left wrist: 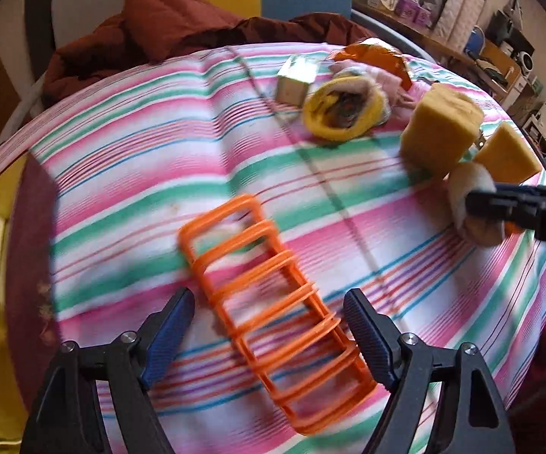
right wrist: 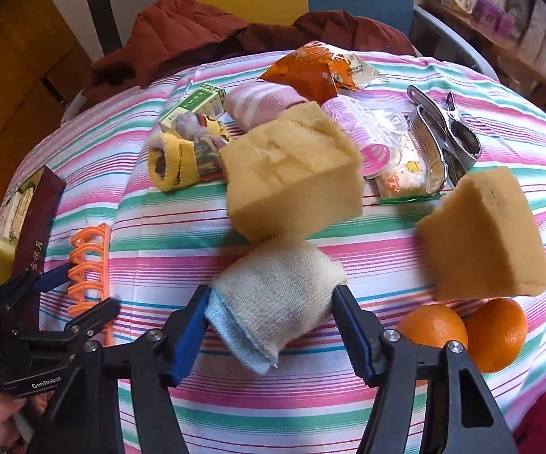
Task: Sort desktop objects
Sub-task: 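Grasp the orange rack with the left tool while the right grasps the rolled towel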
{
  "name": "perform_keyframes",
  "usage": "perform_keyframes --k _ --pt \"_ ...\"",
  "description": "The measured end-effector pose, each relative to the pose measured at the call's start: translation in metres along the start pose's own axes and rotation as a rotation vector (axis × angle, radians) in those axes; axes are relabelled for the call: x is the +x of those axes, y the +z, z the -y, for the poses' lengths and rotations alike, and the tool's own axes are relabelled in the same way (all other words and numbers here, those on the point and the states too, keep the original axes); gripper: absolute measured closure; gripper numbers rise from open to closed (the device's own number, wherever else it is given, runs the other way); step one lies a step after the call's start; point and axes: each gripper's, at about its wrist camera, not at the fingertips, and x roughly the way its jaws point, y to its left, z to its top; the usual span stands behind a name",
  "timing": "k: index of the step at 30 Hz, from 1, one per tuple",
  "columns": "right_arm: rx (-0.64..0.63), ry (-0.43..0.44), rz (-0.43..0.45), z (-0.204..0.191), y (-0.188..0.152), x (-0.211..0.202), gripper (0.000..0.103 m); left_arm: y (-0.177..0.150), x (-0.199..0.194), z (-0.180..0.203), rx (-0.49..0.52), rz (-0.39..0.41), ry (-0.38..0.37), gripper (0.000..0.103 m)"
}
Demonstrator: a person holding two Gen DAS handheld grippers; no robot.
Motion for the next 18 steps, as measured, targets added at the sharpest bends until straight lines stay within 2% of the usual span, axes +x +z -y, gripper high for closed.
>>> perform_keyframes --k 2,4,7,12,16,18 --pt "0.003 0.013 -0.003 0.001 0.001 0.0 0.038 -0.008 -0.005 -0.011 -0.025 -0.004 0.005 0.022" --pt "0.003 0.027 -0.006 0.001 0.001 0.0 0.037 -0.011 -0.008 -0.02 -0.041 0.003 -0.022 0.021" --pt "0.01 0.086 -0.011 -0.002 0.001 0.001 0.037 -0.01 -0.008 -0.026 -0.065 0.014 -0.032 0.02" --pt "-0.009 0.084 -0.015 -0.008 -0.002 0.003 0.037 -0.009 -0.003 -0.019 -0.062 0.032 0.036 0.016" --pt "-0.012 0.082 -0.016 -0.008 -0.002 0.004 0.037 -0.019 -0.005 -0.022 -0.099 0.091 0.056 0.014" --pt "-0.012 0.082 -0.017 -0.008 -0.002 0.005 0.037 -0.023 -0.006 -0.026 -0.113 0.103 0.087 0.01"
